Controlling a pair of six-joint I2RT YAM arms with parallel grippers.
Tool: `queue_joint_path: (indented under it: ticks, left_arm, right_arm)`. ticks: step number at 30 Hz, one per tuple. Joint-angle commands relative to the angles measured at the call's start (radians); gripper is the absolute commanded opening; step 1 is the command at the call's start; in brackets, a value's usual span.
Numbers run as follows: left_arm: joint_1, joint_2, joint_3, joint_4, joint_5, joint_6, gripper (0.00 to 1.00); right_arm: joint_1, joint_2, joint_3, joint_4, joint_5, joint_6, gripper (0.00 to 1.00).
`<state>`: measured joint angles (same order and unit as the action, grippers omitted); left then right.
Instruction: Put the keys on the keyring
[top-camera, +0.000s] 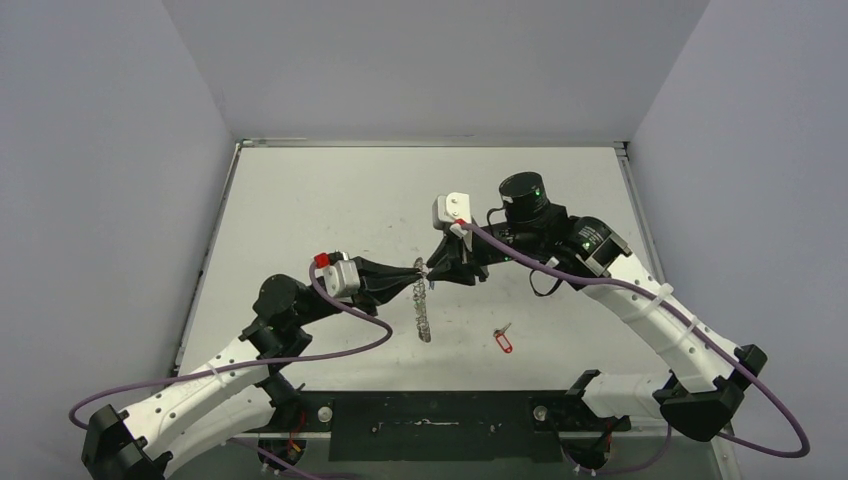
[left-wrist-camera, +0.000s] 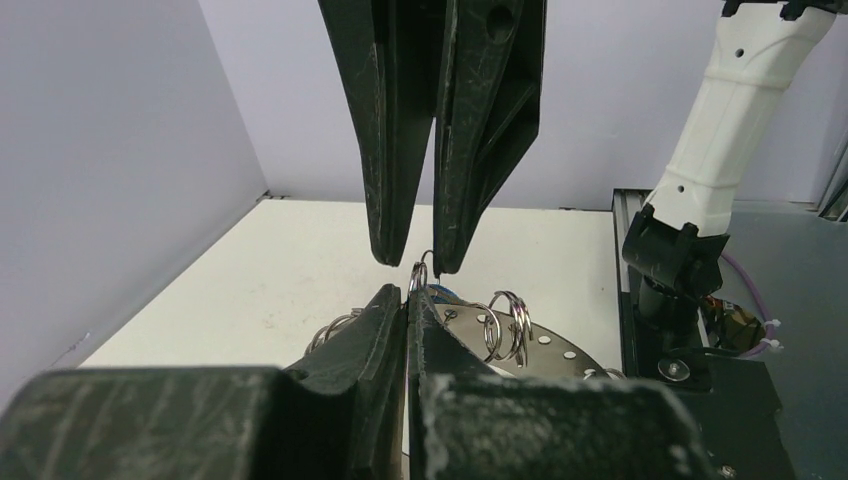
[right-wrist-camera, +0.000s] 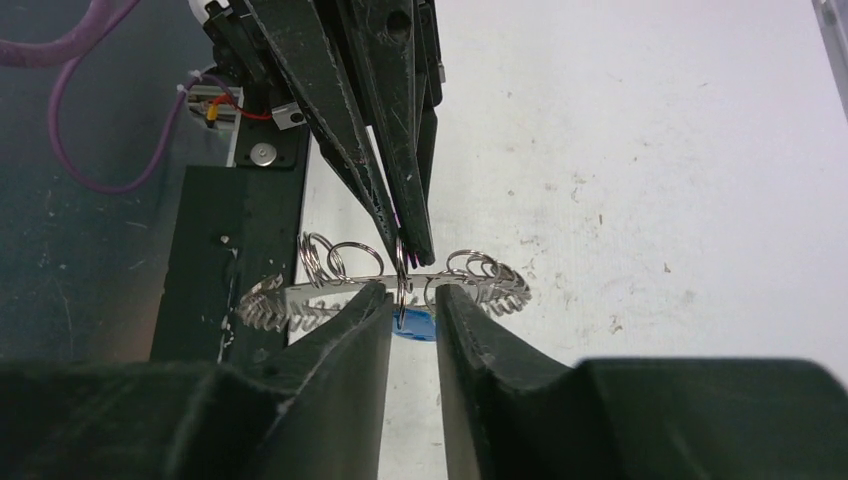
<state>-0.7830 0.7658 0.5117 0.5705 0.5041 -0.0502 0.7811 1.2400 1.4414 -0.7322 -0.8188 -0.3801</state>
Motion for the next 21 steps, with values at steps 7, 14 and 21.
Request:
queue_joint_path:
  ticks: [7, 14, 21]
  left_arm:
    - [-0.002, -0.022, 0.010, 0.135, -0.027, -0.027, 0.00]
    - [-0.002, -0.026, -0.001, 0.171, -0.047, -0.033, 0.00]
    - [-0.002, -0.020, -0.001, 0.188, -0.048, -0.037, 0.00]
  right_arm:
    - [-0.008, 0.012, 0.003, 0.000, -0.017, -0.030, 0.13]
    - [-0.009, 0.009, -0.033, -0.012, -0.010, -0.043, 0.04]
    - [-0.009, 0.009, -0.056, -0.014, 0.000, -0.048, 0.00]
